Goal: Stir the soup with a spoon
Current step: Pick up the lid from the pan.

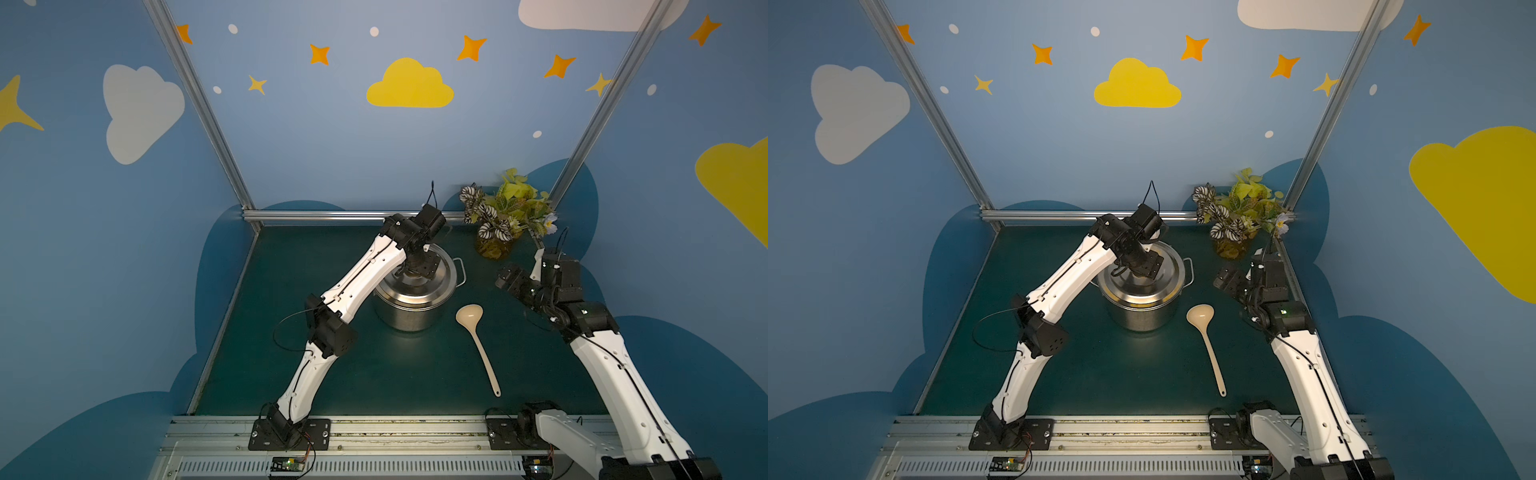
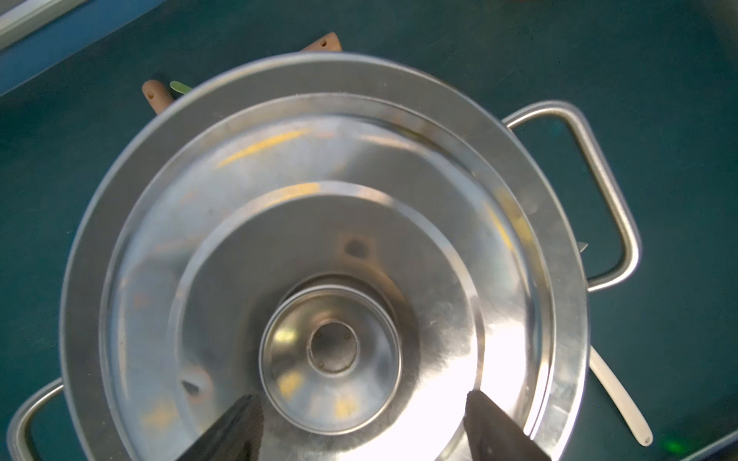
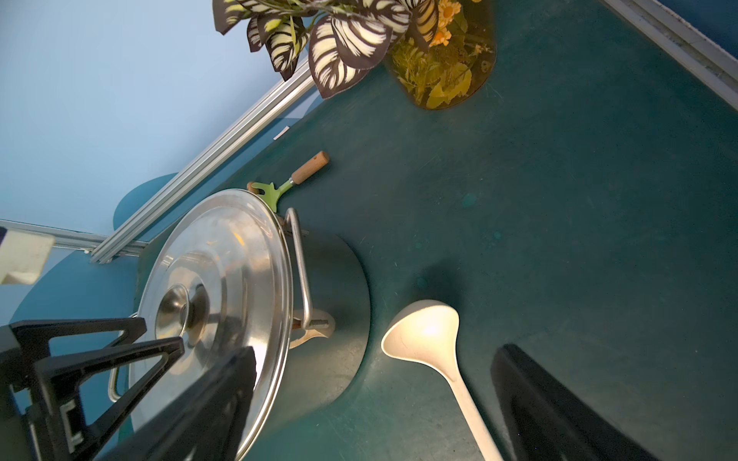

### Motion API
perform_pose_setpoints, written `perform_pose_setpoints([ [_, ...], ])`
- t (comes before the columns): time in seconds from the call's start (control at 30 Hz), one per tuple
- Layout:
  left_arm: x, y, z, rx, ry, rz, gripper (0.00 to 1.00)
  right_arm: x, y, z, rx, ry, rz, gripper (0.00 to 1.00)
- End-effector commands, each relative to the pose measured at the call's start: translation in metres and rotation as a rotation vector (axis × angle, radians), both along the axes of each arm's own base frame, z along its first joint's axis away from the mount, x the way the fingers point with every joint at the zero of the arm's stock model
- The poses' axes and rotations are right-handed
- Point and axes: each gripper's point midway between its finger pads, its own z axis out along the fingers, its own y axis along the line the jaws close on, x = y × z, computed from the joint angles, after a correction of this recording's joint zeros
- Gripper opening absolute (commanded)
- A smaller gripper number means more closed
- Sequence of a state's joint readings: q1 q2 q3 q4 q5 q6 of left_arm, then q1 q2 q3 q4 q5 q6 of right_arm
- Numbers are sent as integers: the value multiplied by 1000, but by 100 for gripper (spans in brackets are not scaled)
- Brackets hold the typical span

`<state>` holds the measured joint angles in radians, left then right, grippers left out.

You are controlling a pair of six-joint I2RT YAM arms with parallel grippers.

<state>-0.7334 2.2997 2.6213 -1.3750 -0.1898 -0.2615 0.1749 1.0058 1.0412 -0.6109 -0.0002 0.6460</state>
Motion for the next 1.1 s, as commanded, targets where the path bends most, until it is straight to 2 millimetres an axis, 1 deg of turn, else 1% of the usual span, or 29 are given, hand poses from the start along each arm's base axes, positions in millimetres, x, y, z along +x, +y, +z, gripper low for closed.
perform_pose_setpoints([
  [0.0,10,1,-1,35,-45,-2,82,-2,3,-7,-1,14,15,98],
  [0.3,22,3,-15,66,-54,10,80,-2,4,-10,0,21,21,98],
  [0.47,27,6,-19,69,-48,18,75,-1,5,-9,-1,20,25,98],
  [0.87,25,4,-23,53,-22,5,56,1,5,-8,-2,20,28,98],
  [0.97,24,4,-21,48,-23,1,49,1,5,-7,-4,17,30,98],
  [1.07,25,3,-14,36,-42,-5,39,1,4,-6,-7,15,29,98],
])
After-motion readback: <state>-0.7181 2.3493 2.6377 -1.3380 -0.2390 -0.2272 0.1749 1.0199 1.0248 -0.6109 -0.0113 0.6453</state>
